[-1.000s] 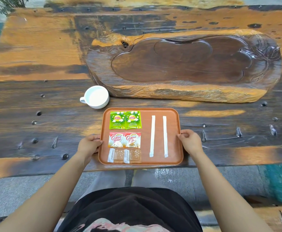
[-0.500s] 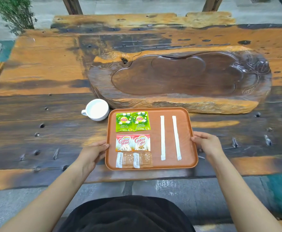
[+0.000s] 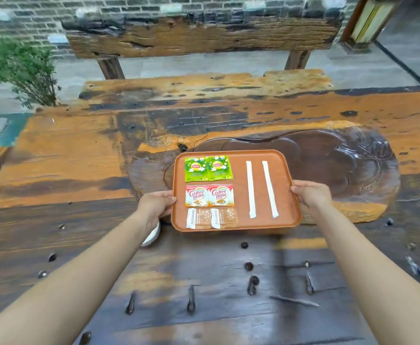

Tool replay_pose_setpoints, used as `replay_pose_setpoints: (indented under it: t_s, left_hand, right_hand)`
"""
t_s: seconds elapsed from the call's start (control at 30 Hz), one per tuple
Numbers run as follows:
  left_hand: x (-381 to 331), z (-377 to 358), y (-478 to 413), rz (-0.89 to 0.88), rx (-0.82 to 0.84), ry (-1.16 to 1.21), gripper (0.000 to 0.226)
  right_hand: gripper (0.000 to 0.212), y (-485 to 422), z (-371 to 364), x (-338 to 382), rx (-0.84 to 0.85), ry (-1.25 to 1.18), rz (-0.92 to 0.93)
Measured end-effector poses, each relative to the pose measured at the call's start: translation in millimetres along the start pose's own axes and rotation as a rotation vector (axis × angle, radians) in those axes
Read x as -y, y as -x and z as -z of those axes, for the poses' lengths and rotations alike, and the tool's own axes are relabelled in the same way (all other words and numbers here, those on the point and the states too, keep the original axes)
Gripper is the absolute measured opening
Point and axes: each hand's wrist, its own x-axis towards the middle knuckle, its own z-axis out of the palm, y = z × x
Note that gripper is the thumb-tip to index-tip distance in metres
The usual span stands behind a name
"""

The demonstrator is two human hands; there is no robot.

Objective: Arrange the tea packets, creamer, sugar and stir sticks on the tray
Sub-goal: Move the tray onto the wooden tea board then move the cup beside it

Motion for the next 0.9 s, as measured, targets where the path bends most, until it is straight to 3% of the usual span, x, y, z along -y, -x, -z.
replay_pose_setpoints:
  t_s: [0.23, 0.43, 0.9]
  left_hand:
    - [-8.2, -21.3, -67.4, -0.055, -0.080, -0.110, 0.026]
    - [-2.2, -30.2, -106.9, -0.060, -0.046, -0.197, 0.024]
    - [-1.5, -45.4, -114.4, -0.108, -0.028, -0.195, 0.023]
  right_hand:
    - [0.020, -60.2, -22.2, 17.1, -0.083, 0.106, -0.017]
    - [0.020, -81.1, -29.9, 15.0, -0.094, 0.134, -0.046]
    - [0.024, -90.0, -40.8, 7.9, -0.218, 0.253, 0.002]
